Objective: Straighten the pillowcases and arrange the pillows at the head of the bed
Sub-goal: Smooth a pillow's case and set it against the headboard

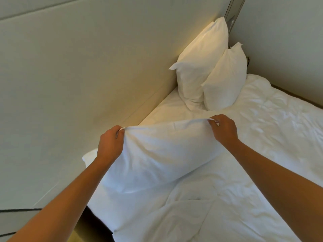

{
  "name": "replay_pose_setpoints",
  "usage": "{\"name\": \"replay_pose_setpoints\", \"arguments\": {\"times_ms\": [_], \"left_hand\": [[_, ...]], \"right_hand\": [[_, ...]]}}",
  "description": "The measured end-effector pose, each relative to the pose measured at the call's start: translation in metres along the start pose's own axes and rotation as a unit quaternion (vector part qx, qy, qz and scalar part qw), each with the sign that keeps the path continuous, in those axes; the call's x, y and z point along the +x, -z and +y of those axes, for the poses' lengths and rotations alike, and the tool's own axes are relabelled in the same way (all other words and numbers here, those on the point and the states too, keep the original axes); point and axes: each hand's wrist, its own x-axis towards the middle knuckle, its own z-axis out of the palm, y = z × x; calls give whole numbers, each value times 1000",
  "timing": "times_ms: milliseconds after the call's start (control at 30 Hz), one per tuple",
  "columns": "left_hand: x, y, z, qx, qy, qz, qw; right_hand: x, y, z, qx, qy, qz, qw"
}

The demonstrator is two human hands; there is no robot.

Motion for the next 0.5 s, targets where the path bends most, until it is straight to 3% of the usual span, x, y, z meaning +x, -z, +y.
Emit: {"name": "replay_pose_setpoints", "arguments": {"times_ms": [500], "left_hand": [[45, 24, -15, -49, 20, -23, 998]], "right_hand": [[22, -19, -28, 36, -25, 11, 999]]}}
